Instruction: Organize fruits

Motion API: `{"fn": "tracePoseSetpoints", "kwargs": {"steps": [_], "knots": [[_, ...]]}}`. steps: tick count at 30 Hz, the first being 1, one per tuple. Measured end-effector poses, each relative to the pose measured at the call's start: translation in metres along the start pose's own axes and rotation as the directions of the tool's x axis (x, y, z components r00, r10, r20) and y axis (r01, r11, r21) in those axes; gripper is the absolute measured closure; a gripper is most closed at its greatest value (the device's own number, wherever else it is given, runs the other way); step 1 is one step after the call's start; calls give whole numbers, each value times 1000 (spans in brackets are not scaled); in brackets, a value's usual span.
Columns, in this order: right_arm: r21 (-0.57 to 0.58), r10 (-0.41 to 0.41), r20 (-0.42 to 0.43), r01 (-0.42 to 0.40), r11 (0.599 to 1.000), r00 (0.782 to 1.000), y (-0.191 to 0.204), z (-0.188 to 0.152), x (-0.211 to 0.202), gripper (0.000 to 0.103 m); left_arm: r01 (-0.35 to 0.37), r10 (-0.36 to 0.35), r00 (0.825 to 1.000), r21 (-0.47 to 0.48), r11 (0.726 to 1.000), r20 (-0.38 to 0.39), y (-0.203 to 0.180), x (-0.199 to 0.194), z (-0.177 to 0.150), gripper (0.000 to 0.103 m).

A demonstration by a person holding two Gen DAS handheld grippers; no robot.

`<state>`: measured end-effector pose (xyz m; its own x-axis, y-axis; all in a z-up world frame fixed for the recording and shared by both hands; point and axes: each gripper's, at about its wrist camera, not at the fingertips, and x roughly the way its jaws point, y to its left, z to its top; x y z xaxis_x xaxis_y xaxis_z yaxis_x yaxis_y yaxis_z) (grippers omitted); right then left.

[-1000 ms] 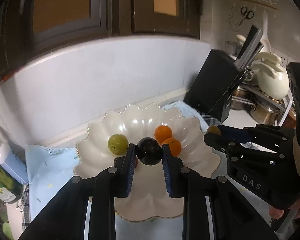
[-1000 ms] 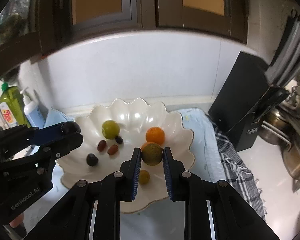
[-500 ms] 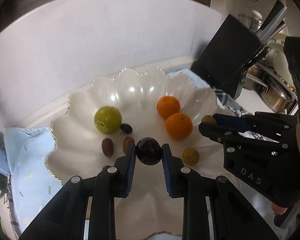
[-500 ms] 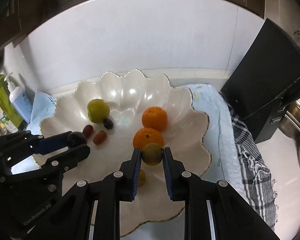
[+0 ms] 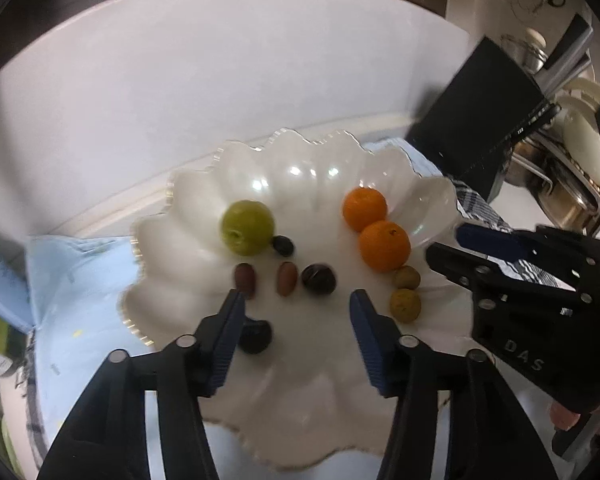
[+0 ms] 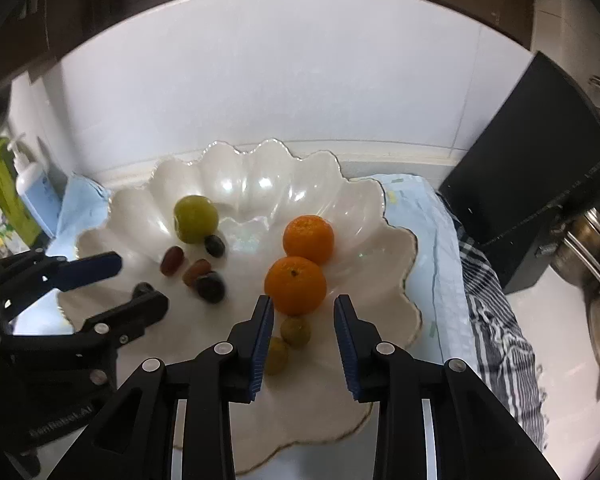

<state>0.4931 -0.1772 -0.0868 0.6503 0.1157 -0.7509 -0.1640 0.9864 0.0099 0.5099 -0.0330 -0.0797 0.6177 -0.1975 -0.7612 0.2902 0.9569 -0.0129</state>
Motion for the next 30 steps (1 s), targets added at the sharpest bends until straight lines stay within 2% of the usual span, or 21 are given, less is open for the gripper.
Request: {"fn": "tracePoseSetpoints", "kwargs": {"steps": [2,3,6,8,10,12,16,21,30], "knots": [[15,1,21,-2,1000,1000,1,-3,-12,58,-16,16,1000,-10,1000,16,2,-11,-3,44],[20,-2,32,2,1000,999,3,-5,-17,57,-24,24,999,-14,1000,27,3,-18,-5,39],[30,-12,68,10,1000,998,7,-13,-38,54,-66,67,995,-22,998,68,2,-42,-15,36],[44,-14,93,10,999,996,10,-20,-54,42,-93,95,991,-25,995,91,2,-57,-20,29],[57,-19,119,12,998,993,13,-27,-70,40,-116,118,985,-27,993,125,2,-74,-27,24],[62,-27,139,19,998,990,17,-34,-86,39,-149,152,974,-29,988,168,1,-93,-33,18],[81,-60,191,45,996,980,25,-49,-117,28,-209,206,944,-17,978,257,0,-129,-46,5],[98,-106,253,83,992,962,37,-66,-153,23,-203,192,929,4,979,317,-1,-164,-64,0],[113,-137,348,104,988,927,56,-94,-215,17,-182,172,910,-8,983,378,-7,-223,-98,0]]}}
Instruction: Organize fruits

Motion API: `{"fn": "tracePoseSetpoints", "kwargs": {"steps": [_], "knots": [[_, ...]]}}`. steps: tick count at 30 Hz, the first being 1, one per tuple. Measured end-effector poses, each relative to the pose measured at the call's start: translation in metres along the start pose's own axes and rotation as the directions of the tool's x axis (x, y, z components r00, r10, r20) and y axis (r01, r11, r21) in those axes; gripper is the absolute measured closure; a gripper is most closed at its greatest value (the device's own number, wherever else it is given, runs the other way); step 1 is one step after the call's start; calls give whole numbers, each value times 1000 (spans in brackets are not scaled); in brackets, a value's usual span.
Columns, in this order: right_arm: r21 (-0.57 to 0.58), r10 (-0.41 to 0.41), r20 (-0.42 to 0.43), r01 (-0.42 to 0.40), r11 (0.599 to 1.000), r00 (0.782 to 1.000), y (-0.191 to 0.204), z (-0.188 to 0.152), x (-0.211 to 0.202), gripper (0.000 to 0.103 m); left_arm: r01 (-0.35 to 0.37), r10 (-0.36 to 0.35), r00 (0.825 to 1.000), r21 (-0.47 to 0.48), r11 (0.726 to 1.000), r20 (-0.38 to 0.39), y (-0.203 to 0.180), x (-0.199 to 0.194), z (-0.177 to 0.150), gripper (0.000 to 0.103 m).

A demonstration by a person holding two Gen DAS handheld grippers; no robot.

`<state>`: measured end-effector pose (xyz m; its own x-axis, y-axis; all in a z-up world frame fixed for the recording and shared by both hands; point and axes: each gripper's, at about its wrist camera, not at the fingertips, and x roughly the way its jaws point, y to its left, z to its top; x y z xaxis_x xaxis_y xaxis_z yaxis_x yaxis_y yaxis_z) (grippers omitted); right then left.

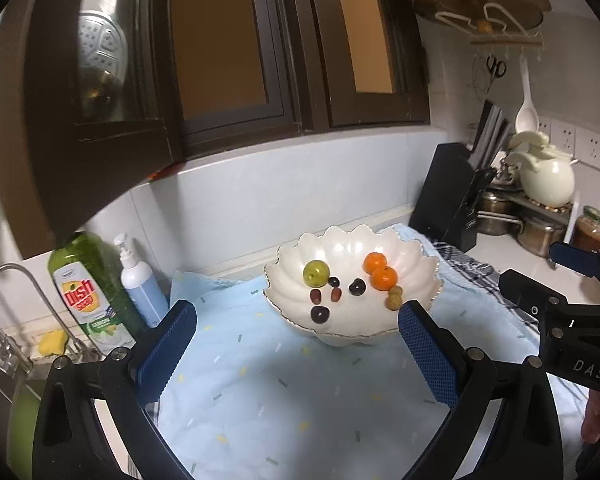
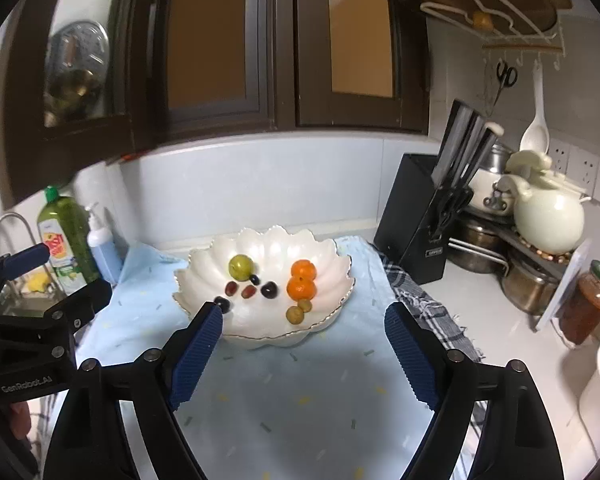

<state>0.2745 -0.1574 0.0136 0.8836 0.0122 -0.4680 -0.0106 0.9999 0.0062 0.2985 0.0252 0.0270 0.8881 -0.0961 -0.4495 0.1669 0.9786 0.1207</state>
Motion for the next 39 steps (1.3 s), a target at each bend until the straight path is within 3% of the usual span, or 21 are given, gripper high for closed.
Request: {"fn": "tracePoseSetpoints", "kwargs": {"steps": [7,16,35,39], "knots": [[-14,18,56,-17,1000,998,-2,-9,-48,16,-29,30,999,-31,999,30,-6,-50,-11,0],[-33,59,50,-57,998,997,-11,-34,-105,16,-34,36,999,-68,997,38,-29,-115,-37,0],[-35,70,57,-68,997,996,-26,-93,-215,15,-25,28,995,-37,999,91,-69,-226,-84,0],[-36,62,69,-59,998,996,-28,-99,-232,11,-16,19,995,-30,999,102,-74,-238,-86,0]]}}
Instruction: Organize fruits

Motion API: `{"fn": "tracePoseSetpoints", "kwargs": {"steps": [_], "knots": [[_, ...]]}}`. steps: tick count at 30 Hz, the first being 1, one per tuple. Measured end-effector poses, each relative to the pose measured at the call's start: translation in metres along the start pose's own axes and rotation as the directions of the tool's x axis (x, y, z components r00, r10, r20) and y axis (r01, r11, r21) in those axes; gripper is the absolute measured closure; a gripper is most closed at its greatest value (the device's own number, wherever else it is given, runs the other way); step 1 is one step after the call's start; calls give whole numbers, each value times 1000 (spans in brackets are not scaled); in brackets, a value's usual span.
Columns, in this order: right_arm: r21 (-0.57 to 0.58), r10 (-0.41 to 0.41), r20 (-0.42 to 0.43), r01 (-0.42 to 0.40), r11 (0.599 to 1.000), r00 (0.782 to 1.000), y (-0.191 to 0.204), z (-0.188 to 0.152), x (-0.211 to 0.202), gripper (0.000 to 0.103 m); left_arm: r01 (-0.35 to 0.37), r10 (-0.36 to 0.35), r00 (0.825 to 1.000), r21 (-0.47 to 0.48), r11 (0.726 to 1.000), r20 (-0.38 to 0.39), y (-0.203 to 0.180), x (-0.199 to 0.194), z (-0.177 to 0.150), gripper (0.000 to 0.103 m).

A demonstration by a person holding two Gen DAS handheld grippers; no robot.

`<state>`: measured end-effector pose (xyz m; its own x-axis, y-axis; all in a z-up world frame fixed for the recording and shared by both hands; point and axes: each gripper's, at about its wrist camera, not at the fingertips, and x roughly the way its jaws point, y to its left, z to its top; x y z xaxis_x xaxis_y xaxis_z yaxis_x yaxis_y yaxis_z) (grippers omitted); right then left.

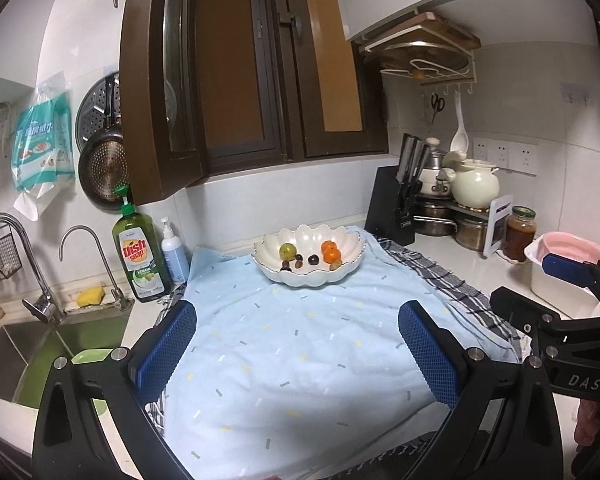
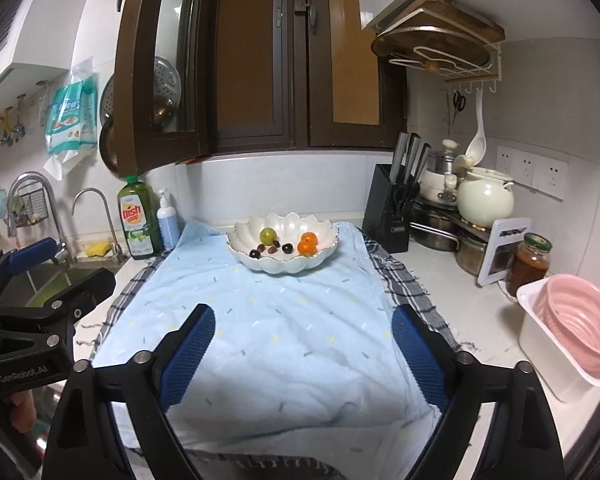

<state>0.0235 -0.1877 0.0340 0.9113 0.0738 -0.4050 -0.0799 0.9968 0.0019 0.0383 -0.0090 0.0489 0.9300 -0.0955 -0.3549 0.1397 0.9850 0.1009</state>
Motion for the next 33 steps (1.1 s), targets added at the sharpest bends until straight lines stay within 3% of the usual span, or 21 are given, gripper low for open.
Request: {"fn": "tracePoseSetpoints", "kwargs": {"steps": [14,33], "knots": [[8,2,22,-3,1000,1000,-9,-8,-30,11,29,-29,1000,1,1000,5,-13,-26,-2,0],[11,-28,22,28,1000,999,-24,-14,-40,11,68,-68,998,9,998,14,-27,-29,1,0]]}}
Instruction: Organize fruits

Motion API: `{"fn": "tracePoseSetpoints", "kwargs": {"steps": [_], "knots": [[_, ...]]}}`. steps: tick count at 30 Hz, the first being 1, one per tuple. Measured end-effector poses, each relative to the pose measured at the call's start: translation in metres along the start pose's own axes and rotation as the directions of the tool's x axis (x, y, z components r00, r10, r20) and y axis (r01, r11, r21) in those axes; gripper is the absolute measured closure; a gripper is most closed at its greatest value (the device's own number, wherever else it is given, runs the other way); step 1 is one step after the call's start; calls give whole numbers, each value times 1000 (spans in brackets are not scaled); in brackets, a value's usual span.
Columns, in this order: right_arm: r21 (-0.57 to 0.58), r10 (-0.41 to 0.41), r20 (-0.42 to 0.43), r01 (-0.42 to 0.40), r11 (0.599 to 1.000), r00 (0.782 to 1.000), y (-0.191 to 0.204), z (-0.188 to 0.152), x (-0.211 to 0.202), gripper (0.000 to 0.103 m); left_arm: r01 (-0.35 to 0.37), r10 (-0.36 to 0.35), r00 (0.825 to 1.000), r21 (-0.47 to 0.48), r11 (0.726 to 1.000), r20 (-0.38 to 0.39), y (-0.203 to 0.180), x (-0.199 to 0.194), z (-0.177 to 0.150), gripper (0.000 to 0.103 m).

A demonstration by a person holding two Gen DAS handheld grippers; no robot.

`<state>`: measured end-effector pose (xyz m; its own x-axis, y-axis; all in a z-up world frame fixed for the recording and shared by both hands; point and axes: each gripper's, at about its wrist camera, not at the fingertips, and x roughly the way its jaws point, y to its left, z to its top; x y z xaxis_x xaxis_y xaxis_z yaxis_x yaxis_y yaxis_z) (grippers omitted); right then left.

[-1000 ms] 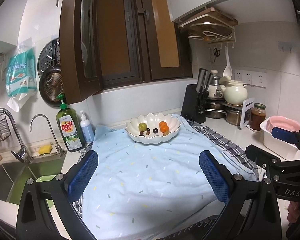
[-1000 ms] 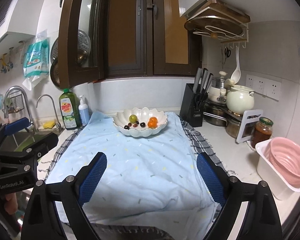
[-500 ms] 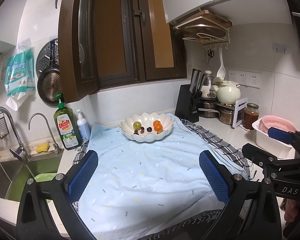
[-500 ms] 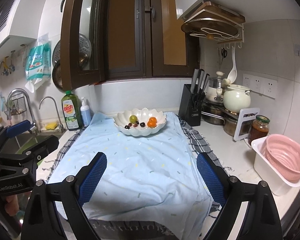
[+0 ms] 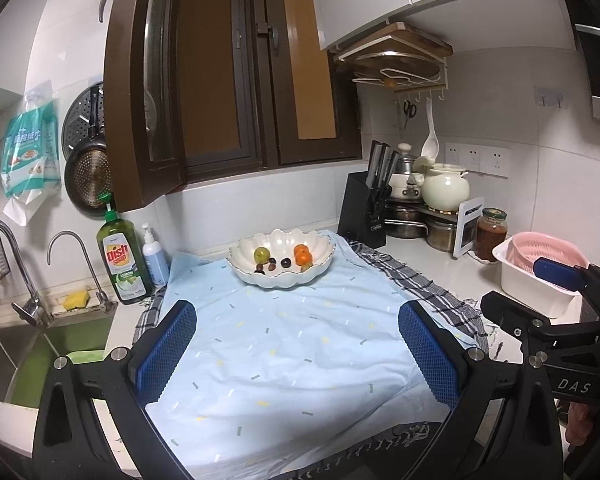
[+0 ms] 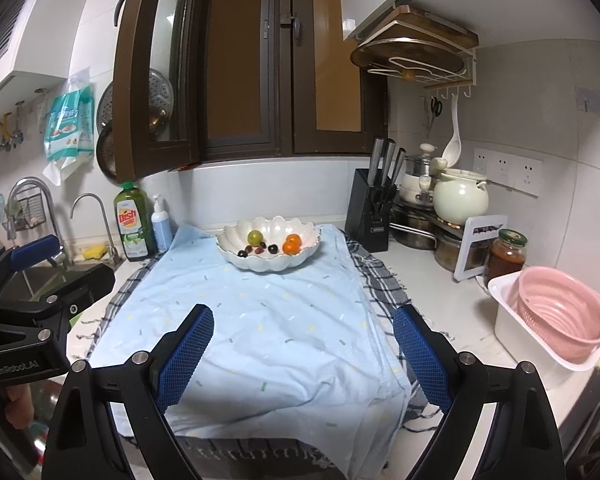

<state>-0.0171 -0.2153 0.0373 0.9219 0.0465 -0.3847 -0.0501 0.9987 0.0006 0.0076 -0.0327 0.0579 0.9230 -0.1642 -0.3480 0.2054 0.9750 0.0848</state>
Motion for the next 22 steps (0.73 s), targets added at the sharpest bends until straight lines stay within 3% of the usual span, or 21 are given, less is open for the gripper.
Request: {"fn": "tracePoseSetpoints", "kwargs": {"steps": [22], "knots": [[-3,5,-13,-5,1000,1000,-2,2,6,11,7,-7,1000,-3,1000,-10,-4,2,-1,0]]}}
